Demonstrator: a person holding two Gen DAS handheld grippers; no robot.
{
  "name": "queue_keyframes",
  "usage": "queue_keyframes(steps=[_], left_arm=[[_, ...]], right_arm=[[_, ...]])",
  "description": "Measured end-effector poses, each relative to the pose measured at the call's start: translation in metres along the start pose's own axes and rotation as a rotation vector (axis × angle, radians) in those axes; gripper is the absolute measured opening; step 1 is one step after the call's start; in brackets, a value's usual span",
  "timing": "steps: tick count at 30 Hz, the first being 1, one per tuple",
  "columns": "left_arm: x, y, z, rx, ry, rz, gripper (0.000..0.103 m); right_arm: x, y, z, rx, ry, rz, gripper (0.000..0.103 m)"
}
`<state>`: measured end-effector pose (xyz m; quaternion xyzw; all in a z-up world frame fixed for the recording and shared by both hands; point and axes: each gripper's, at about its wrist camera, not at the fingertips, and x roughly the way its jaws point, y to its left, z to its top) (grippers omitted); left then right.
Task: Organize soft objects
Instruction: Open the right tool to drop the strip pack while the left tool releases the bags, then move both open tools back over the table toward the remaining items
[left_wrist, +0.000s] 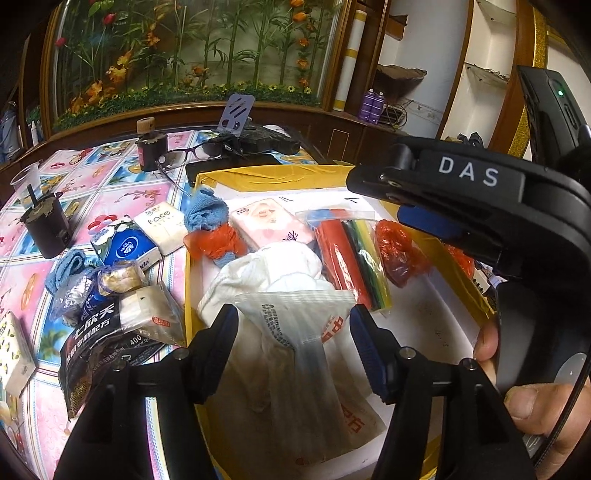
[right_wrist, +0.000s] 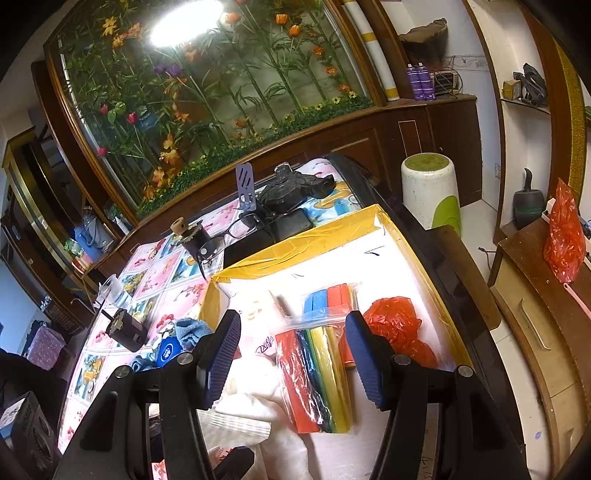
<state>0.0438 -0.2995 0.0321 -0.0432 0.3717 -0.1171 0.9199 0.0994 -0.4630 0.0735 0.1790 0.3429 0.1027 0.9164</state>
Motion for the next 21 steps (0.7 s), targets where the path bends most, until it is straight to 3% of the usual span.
queue_keyframes(steps=[6,14,21], left_arm=[[-0.005,0.001,0.001,-0.002,-0.033,-0.002,0.062],[-0.034,-0.002,0.003,0.009,-0.207,0.017,0.074],[-0.030,0.001,0.006,0.001,-0.185,0.021,0.074]], right_arm=[[-0.001,0.000,-0.001,0.003,-0.004,0.006,0.063],[-0.003,-0.003,0.000,0.017,-0.011,0.018,0.064],[-0.003,-0.001,-0.001,0.000,-0.010,0.021,0.064]])
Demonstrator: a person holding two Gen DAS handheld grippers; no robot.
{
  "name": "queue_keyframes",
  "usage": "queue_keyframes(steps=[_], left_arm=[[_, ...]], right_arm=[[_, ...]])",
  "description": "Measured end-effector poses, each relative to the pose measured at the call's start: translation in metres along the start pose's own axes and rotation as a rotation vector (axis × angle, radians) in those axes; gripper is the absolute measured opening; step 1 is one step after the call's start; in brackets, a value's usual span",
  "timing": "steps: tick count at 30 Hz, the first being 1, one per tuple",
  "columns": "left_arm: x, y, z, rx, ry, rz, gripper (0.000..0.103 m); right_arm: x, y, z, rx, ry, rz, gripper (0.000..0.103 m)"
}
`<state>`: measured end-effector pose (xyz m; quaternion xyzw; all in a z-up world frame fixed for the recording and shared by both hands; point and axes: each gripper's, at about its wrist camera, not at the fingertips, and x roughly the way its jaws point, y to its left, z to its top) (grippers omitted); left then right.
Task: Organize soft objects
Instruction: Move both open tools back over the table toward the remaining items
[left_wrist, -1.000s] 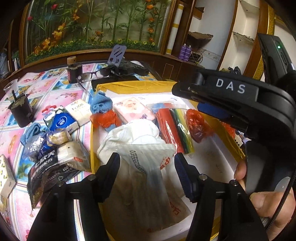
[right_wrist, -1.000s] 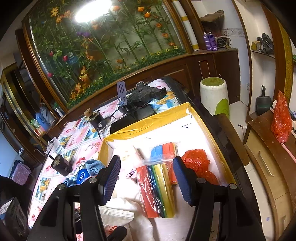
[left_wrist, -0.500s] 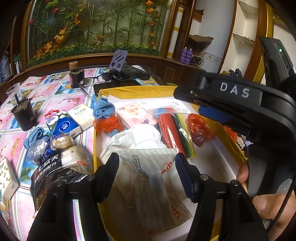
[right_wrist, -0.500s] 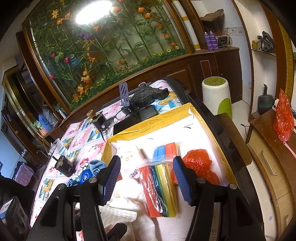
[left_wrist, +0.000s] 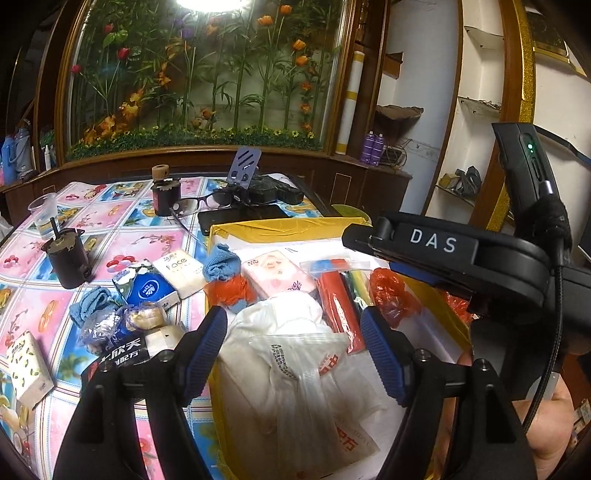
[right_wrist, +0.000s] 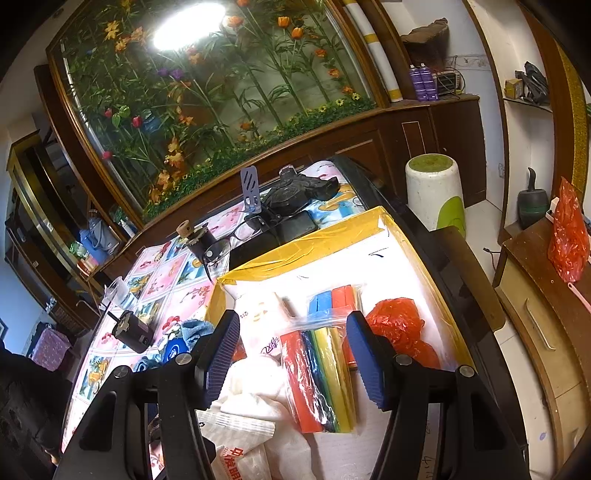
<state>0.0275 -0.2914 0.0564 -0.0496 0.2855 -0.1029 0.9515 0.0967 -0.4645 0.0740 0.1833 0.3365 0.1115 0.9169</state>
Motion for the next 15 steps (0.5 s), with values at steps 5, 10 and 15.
queue_keyframes(steps=[5,10,15], left_arm=[[-0.004,0.003,0.000,-0.010,-0.016,0.019,0.074],[-0.012,0.011,0.003,-0.041,-0.056,0.054,0.074],[-0.036,0.041,0.000,-0.096,-0.044,0.101,0.074]], right_arm=[[-0.002,0.005,-0.001,-0.020,-0.011,-0.004,0.064],[-0.002,0.015,-0.003,-0.076,-0.037,-0.035,0.064],[-0.029,0.028,-0.010,-0.130,-0.120,-0.020,0.064]])
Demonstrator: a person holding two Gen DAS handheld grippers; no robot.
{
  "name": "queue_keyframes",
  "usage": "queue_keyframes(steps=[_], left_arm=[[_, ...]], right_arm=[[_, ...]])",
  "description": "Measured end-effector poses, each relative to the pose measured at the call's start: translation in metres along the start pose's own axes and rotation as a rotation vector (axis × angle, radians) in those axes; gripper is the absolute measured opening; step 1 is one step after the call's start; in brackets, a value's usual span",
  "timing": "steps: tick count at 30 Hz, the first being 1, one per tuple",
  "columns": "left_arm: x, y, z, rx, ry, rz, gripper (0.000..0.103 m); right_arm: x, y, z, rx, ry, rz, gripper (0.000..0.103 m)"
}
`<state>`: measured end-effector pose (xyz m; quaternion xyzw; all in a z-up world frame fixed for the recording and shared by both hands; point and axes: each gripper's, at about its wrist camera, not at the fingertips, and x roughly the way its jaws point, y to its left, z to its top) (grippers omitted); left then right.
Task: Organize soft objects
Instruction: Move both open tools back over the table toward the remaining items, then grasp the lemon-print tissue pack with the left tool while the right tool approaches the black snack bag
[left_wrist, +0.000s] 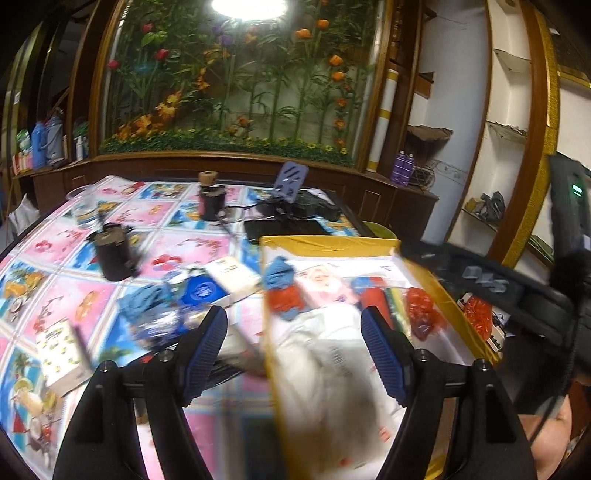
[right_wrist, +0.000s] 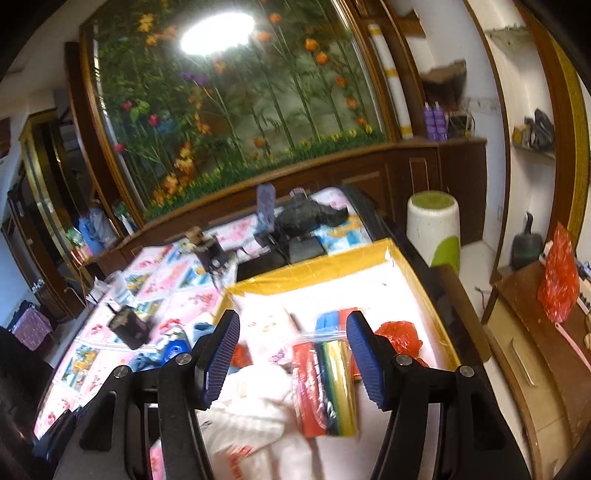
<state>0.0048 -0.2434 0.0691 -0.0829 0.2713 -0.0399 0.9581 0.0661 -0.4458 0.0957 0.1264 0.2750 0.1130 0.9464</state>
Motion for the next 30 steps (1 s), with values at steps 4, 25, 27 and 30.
queue_keyframes(steps=[4,25,27,30], left_arm=[[-0.016,0.042,-0.001,-0.035,0.073,0.072,0.077],[-0.004,0.229,-0.025,-0.535,0.340,0.224,0.085],[0.005,0.226,-0.021,-0.530,0.350,0.240,0.085],[0.021,0.215,-0.015,-0.453,0.375,0.291,0.086]], right_arm=[[-0.026,0.010,-0.004,-0.018,-0.035,0.030,0.068],[-0.041,0.101,-0.054,-0.169,0.060,0.266,0.072],[-0.041,0.100,-0.056,-0.171,0.066,0.265,0.072],[-0.038,0.098,-0.058,-0.170,0.092,0.273,0.072]])
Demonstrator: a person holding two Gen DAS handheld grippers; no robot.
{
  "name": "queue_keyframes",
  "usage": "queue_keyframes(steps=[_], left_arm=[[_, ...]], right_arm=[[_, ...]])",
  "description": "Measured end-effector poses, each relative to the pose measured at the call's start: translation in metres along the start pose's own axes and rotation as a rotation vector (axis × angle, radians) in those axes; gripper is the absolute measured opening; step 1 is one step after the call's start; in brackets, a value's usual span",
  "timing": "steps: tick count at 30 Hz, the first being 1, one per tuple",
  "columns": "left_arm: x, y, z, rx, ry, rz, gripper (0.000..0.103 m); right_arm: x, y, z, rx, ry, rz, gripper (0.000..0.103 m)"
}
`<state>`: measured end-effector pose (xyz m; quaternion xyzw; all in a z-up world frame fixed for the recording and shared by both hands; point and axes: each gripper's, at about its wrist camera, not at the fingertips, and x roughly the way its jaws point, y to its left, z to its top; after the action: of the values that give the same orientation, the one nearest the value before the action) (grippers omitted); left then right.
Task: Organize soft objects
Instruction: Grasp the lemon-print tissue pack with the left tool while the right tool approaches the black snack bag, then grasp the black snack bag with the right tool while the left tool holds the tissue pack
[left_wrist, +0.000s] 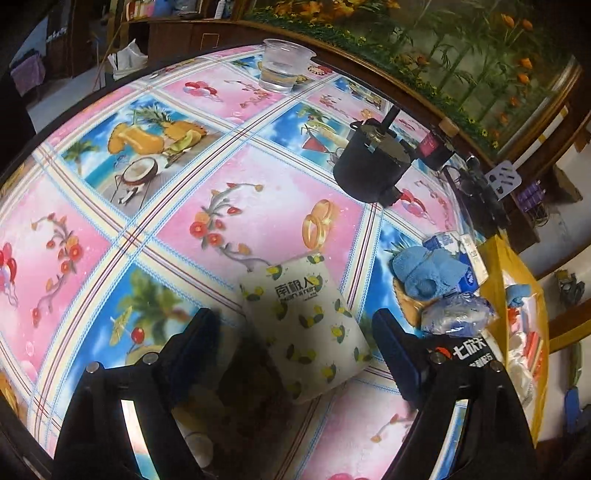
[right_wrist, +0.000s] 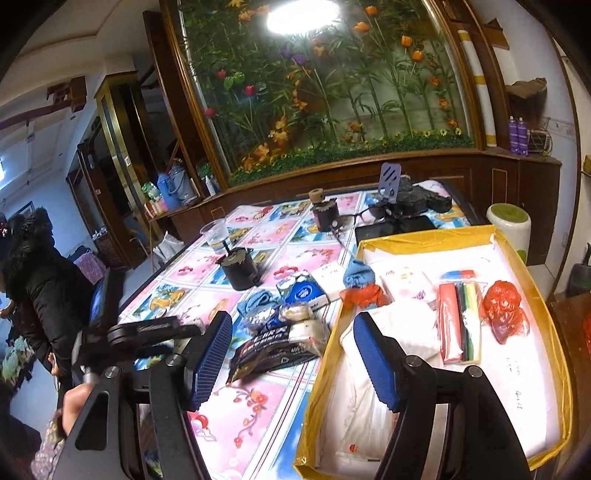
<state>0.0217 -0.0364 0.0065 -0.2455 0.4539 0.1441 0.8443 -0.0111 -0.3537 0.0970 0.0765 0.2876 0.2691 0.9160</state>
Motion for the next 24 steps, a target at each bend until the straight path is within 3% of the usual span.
queue_keyframes(steps=[3,5,11,18,24], left_arm=[[0.005,-0.009,-0.001,0.071,-0.017,0.043,0.084],[0.002,-0.006,-0.005,0.091,-0.036,0.040,0.068],[-0.011,0.025,-0.009,0.127,-0.095,0.073,0.064],[-0.014,0.043,-0.006,0.099,-0.117,0.050,0.064],[-0.015,0.045,-0.005,0.085,-0.121,0.027,0.064]], right_arm=[[0.002,0.001,-0.002,0.006,0.028,0.031,0.073],[0.007,0.004,-0.002,0.018,0.065,0.076,0.074],[0.046,0.024,0.006,0.037,0.203,0.165,0.075],[0.125,0.049,0.034,-0.039,0.375,0.009,0.075],[0.181,0.037,0.025,-0.045,0.499,-0.114,0.075]])
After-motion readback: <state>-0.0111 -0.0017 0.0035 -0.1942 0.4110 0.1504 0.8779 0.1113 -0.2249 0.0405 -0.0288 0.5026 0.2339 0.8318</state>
